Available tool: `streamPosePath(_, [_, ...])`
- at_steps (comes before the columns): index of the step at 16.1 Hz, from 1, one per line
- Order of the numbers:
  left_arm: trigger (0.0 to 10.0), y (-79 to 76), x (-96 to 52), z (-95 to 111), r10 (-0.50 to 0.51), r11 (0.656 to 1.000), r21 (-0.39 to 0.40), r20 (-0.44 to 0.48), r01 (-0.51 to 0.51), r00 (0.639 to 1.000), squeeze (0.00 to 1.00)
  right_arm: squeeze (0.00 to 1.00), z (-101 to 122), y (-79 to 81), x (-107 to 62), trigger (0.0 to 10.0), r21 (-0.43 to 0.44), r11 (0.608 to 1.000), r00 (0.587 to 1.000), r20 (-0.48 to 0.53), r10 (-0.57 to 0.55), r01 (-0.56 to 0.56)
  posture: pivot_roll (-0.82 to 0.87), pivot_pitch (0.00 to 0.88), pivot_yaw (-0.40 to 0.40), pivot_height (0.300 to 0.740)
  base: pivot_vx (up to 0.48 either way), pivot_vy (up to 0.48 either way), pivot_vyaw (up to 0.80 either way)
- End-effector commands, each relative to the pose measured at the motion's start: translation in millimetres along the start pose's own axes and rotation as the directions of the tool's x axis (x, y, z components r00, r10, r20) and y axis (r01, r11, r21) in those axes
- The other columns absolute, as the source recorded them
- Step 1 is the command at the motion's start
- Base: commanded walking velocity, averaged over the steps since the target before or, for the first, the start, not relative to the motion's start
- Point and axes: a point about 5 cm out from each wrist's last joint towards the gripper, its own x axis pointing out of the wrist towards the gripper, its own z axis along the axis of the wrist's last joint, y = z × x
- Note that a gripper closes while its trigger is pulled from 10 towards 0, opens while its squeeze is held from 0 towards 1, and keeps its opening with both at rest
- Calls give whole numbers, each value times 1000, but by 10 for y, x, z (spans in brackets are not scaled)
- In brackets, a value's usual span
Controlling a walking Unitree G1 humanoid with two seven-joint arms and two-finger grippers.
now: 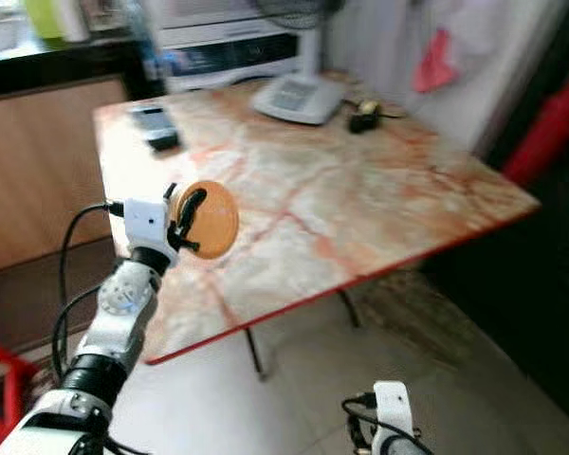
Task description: Restocking fridge
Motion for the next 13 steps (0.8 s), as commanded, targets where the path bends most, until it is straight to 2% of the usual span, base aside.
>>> streamPosePath(1, [10000, -3, 38, 63, -9, 1000, -16, 22, 9, 1000, 0, 0, 2, -7, 0, 10000, -4, 1000, 1000, -4, -3, 3, 56, 0, -9, 740, 0, 0, -800])
streamPosePath(4, [10000, 3, 25, 60, -15, 1000, -3, 20, 15, 1000, 0, 0, 0, -6, 0, 10000, -6, 1000, 1000, -8, -2, 2, 54, 0, -9, 740, 0, 0, -800])
streamPosePath(6, [10000, 24, 14, 59, -16, 999, 32, 15, 15, 1000, 0, 0, -2, -9, 0, 10000, -9, 1000, 1000, -12, -2, 1, 57, 0, -8, 740, 0, 0, -800])
streamPosePath(10, [10000, 26, 12, 50, -26, 998, 63, 10, 25, 1000, 0, 0, -2, -9, 0, 10000, -11, 1000, 1000, -14, -1, 1, 57, 0, -8, 740, 0, -289, -800])
streamPosePath(13, [10000, 15, 13, 36, -32, 998, 55, 3, 32, 999, 0, 0, -3, -1, 2, 10000, -10, 1000, 1000, -16, -5, 5, 54, 0, -1, 740, 0, 0, -800])
